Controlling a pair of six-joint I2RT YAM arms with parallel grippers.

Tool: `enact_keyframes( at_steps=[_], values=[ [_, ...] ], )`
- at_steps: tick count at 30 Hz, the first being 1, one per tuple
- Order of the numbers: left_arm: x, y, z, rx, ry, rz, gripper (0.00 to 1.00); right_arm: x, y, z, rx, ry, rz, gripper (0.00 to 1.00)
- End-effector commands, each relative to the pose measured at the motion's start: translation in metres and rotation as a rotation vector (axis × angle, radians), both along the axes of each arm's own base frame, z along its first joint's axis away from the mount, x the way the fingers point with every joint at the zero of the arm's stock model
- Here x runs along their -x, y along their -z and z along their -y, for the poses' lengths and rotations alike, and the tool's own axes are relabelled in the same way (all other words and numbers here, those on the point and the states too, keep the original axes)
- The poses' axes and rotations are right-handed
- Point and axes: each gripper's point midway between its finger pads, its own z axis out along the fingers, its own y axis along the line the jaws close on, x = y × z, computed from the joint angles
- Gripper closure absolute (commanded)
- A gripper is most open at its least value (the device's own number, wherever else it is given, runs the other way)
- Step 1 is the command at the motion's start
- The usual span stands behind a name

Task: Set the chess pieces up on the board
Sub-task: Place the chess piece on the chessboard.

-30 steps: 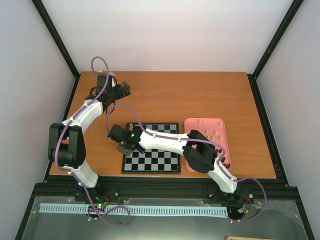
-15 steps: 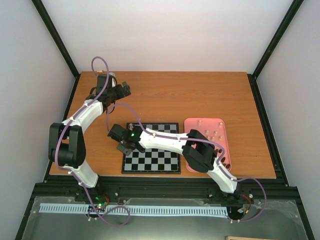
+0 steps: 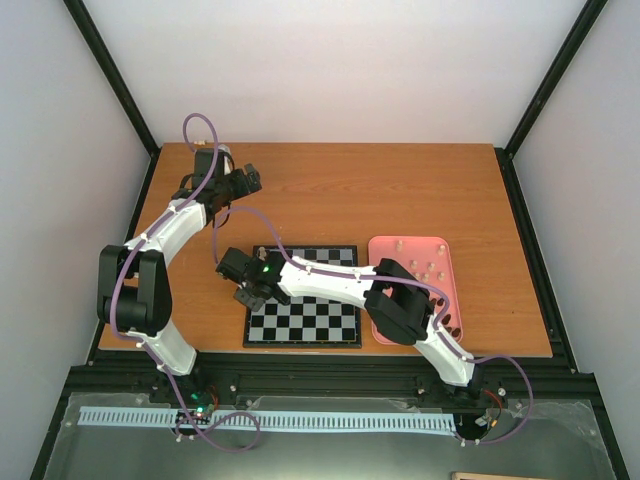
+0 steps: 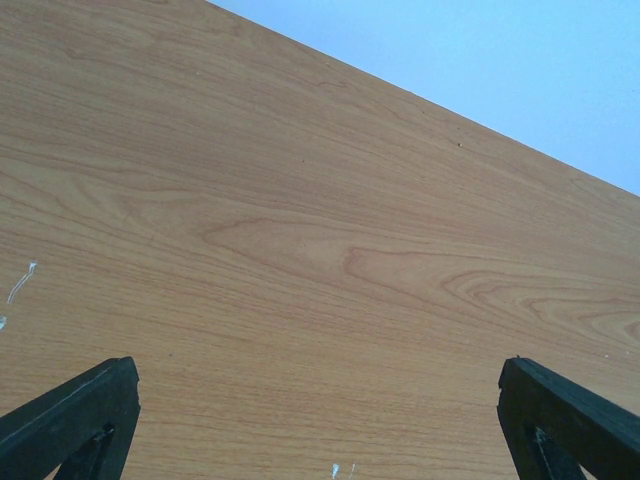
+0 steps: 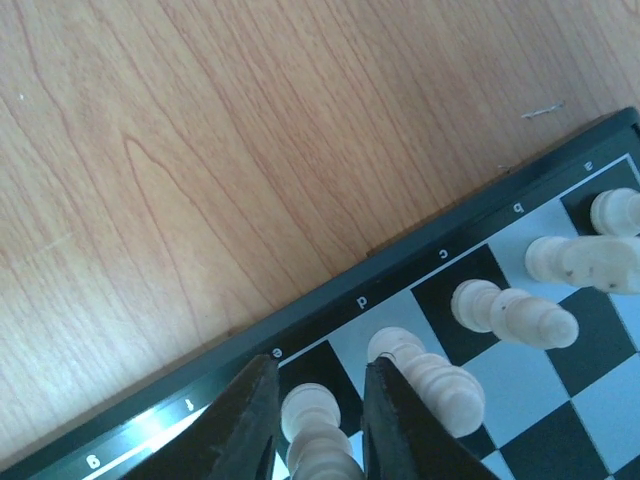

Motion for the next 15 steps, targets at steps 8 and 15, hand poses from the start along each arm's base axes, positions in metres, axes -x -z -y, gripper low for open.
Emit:
enact_keyframes(
  at_steps=[8, 15],
  values=[
    [-0.011, -0.015, -0.003, -0.014, -0.003, 0.042, 0.00, 0.007, -0.033, -0.004, -0.093, -0.046, 0.009, 0.64],
    [-0.011, -0.016, -0.002, -0.015, 0.000, 0.044, 0.00, -0.003, -0.075, 0.008, -0.159, -0.013, 0.112, 0.57]
  ],
)
